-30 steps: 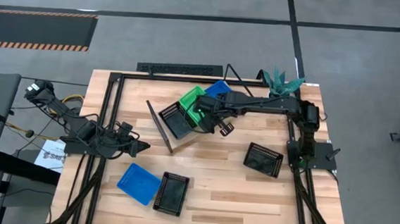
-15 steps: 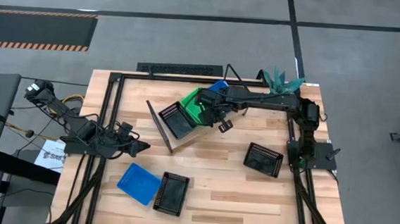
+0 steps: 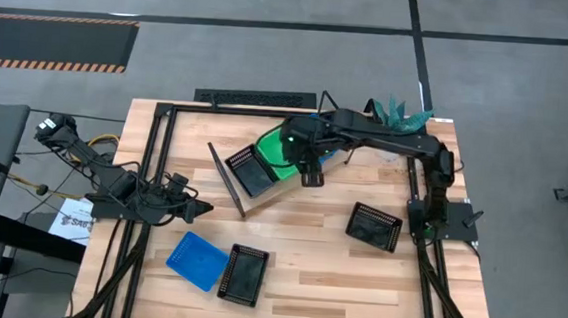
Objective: Stack baskets on shelf by color
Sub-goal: Stack the top black bin on top of the other black bin on the shelf
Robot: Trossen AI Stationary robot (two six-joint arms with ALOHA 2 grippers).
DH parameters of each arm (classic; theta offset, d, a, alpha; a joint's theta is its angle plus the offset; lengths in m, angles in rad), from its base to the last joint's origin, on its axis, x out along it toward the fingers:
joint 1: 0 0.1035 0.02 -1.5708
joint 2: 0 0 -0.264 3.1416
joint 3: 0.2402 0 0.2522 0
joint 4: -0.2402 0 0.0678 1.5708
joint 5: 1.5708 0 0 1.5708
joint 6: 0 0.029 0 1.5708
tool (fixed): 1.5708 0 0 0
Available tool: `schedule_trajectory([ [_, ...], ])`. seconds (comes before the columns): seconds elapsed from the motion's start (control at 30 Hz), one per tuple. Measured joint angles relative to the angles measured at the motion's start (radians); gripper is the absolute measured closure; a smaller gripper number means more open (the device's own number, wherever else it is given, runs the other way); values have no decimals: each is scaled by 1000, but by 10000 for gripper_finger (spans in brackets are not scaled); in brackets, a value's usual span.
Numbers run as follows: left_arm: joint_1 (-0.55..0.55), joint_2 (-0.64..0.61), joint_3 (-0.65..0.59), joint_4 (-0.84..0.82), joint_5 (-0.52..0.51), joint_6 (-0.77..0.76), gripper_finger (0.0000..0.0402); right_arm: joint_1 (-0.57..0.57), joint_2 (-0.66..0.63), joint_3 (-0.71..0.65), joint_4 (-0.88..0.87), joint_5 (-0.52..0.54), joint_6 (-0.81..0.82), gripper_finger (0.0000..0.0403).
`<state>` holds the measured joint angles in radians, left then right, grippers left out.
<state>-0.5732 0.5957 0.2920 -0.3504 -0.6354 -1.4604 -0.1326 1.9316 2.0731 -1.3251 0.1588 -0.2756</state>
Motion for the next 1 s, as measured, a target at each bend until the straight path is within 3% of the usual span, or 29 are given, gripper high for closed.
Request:
schedule_trajectory([
  [0.17, 0, 0, 0, 0, -1, 19, 271, 14, 1, -6, -43, 60, 91, 171],
  [0.37, 0, 0, 0, 0, 33, 20, 271, 36, -5, -93, -250, -32, 673, 176],
  [0.6, 0, 0, 0, 0, 52, 37, 271, 170, -175, -510, -180, -30, 1197, 173],
  [0.8, 0, 0, 0, -11, 52, 53, 271, 233, -394, -908, 239, -31, 1610, 173],
  [0.9, 0, 0, 0, -5, 52, 52, 271, 254, -447, -1028, 354, -35, 1733, 173],
  [1.0, 0, 0, 0, -5, 53, 46, 271, 285, -463, -1087, 351, -31, 1817, 173],
])
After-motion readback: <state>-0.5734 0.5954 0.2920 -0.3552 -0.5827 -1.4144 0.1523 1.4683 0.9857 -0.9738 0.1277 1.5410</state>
